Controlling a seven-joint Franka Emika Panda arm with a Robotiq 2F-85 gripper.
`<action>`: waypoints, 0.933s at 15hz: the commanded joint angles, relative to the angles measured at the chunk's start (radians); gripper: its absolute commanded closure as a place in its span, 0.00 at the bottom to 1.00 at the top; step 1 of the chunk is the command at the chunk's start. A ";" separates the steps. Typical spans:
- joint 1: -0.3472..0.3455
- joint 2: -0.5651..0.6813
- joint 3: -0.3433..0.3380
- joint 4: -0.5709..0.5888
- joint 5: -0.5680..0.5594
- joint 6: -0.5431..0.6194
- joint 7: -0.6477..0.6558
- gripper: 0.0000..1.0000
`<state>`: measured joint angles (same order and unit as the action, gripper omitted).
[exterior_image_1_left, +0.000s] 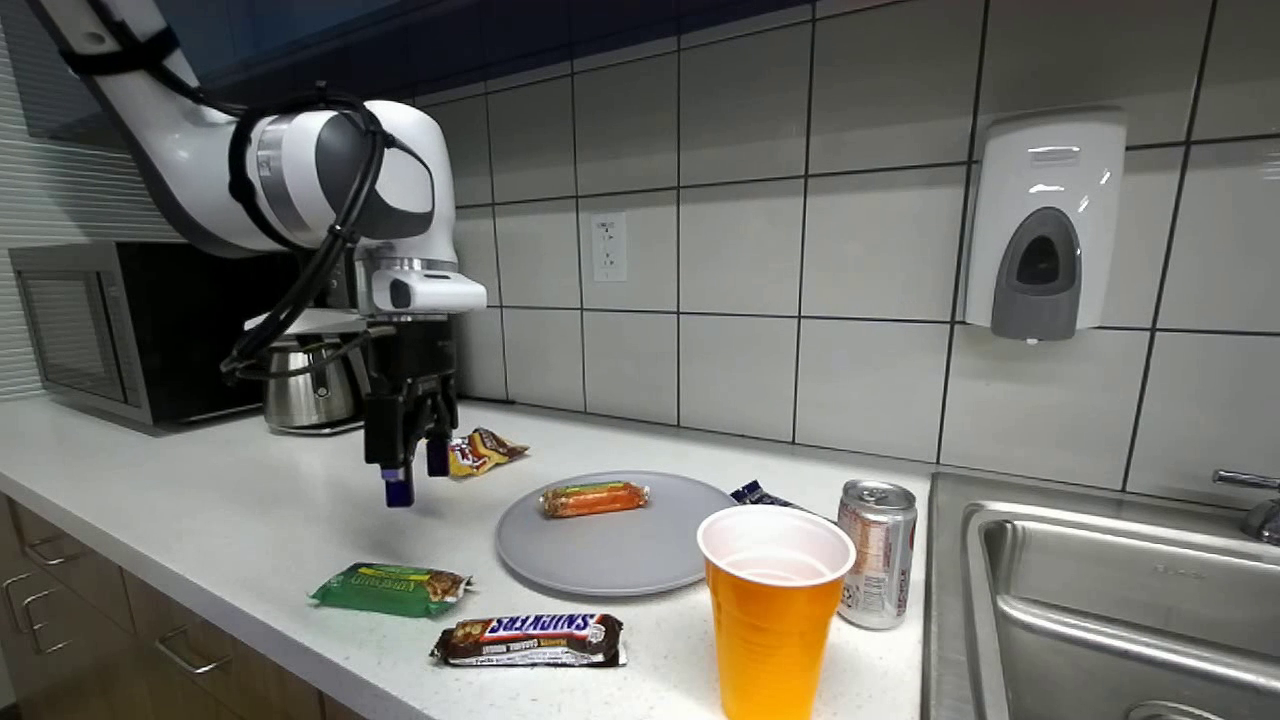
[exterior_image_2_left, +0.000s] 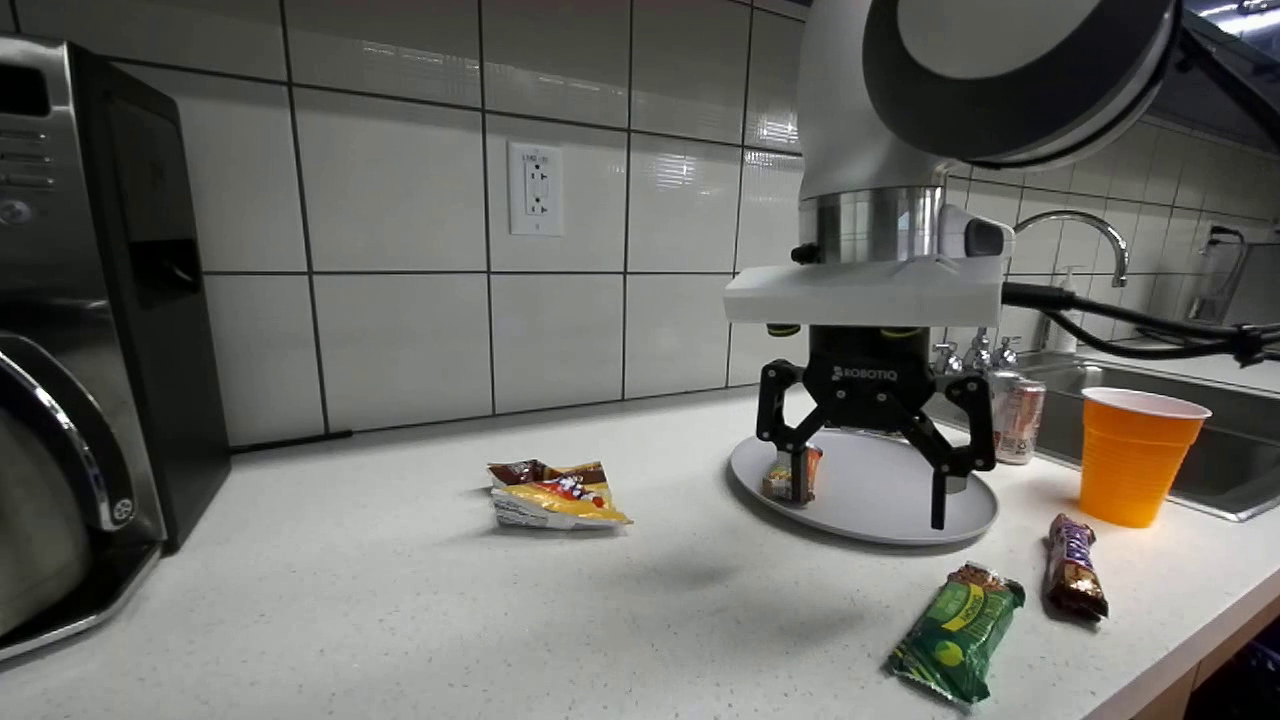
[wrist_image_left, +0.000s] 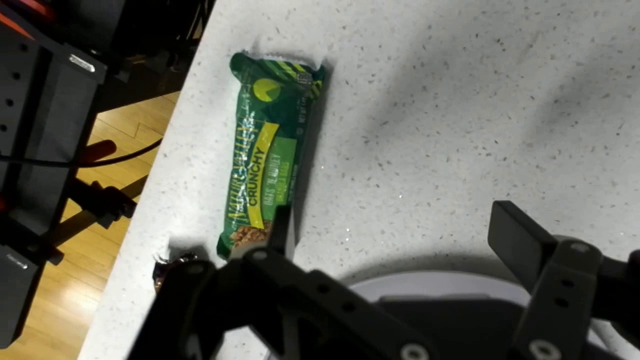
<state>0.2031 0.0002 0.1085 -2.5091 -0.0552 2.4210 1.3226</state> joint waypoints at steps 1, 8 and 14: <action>-0.014 -0.078 0.025 -0.076 -0.017 -0.011 0.067 0.00; -0.018 -0.137 0.051 -0.171 -0.007 -0.010 0.134 0.00; -0.015 -0.176 0.072 -0.240 0.019 0.021 0.167 0.00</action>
<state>0.2029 -0.1132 0.1504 -2.6940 -0.0527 2.4240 1.4532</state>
